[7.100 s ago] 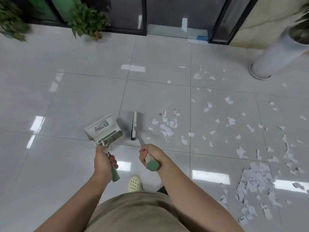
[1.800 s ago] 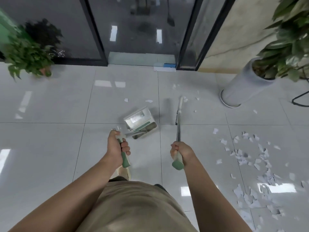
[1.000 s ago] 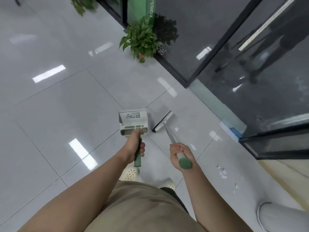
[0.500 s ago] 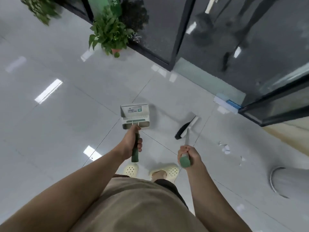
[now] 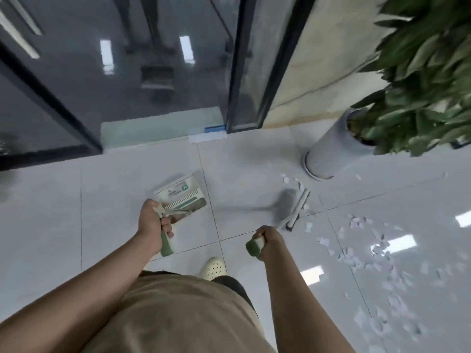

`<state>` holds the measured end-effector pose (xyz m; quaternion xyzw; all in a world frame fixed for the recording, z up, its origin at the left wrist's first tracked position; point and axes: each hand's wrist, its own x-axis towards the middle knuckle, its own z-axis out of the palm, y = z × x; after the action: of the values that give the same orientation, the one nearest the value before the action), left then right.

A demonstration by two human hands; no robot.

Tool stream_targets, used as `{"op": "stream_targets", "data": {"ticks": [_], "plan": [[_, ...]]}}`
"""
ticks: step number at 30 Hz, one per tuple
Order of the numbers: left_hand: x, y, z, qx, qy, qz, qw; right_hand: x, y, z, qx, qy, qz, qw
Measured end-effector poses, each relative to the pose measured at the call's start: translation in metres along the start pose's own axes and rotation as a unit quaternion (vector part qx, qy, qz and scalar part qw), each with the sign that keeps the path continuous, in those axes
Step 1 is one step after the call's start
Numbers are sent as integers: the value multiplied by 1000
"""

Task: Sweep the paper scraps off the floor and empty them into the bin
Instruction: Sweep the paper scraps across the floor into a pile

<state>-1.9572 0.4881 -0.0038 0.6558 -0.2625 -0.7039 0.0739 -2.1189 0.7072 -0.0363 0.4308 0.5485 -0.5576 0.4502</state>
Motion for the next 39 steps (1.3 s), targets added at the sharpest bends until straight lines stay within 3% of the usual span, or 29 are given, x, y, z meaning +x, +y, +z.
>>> {"op": "stream_targets", "data": {"ticks": [3, 11, 20, 29, 33, 39], "plan": [[9, 8, 40, 38, -22, 16, 999, -3, -6, 2, 116, -41, -19, 992], [44, 34, 105, 168, -75, 26, 983, -11, -44, 44, 249, -189, 27, 949], [95, 139, 155, 284, -147, 34, 947, 11, -103, 155, 354, -263, 76, 894], [115, 191, 193, 339, -165, 38, 925, 59, -142, 172, 456, -346, 67, 817], [117, 187, 218, 344, -179, 50, 920, 77, -175, 159, 466, -267, 54, 842], [96, 145, 279, 338, -185, 40, 922, 89, -219, 32, 498, -165, 23, 851]]}}
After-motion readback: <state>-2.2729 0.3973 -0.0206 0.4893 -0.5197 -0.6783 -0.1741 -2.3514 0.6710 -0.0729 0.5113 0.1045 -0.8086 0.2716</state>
